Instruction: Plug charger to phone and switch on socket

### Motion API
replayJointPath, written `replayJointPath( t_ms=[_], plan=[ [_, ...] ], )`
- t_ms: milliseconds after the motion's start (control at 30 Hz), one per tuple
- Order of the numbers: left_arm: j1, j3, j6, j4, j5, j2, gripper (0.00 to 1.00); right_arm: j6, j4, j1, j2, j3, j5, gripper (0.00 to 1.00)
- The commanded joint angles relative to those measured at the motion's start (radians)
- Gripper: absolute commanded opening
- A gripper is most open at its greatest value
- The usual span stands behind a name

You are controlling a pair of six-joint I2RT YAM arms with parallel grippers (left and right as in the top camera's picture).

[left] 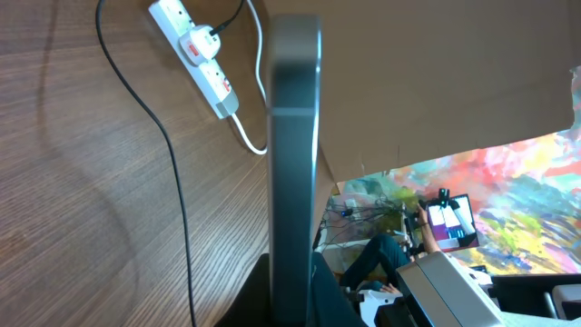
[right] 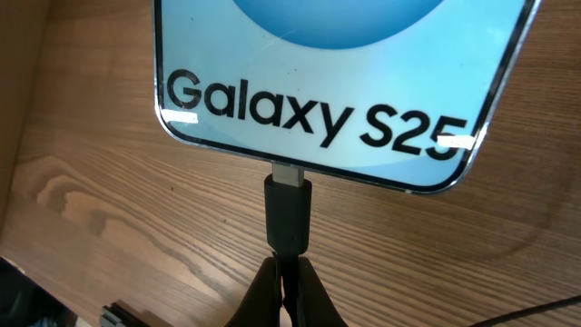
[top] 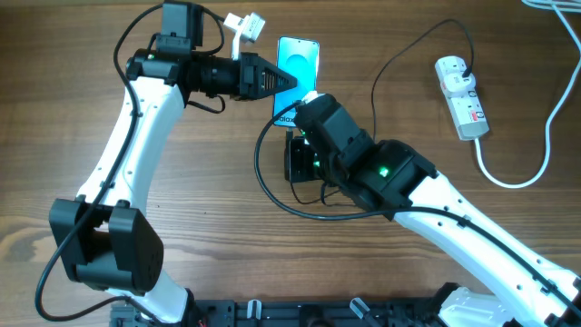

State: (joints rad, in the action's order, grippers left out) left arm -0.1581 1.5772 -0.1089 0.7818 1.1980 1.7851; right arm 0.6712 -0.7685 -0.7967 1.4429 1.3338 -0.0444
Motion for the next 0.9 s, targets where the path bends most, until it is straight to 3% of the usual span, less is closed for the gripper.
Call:
replayJointPath(
  t_ms=[0, 867],
  plan=[
    [-0.003, 0.006, 0.027, -0.003, 0.047, -0.006, 0.04, -0.013, 0.005, 0.0, 0.005, -0.003, 0.014, 0.04],
    [-0.003, 0.006, 0.027, -0.003, 0.046, -0.006, 0.04, 0.013, 0.021, 0.0, 0.005, -0.003, 0.051, 0.04]
  ],
)
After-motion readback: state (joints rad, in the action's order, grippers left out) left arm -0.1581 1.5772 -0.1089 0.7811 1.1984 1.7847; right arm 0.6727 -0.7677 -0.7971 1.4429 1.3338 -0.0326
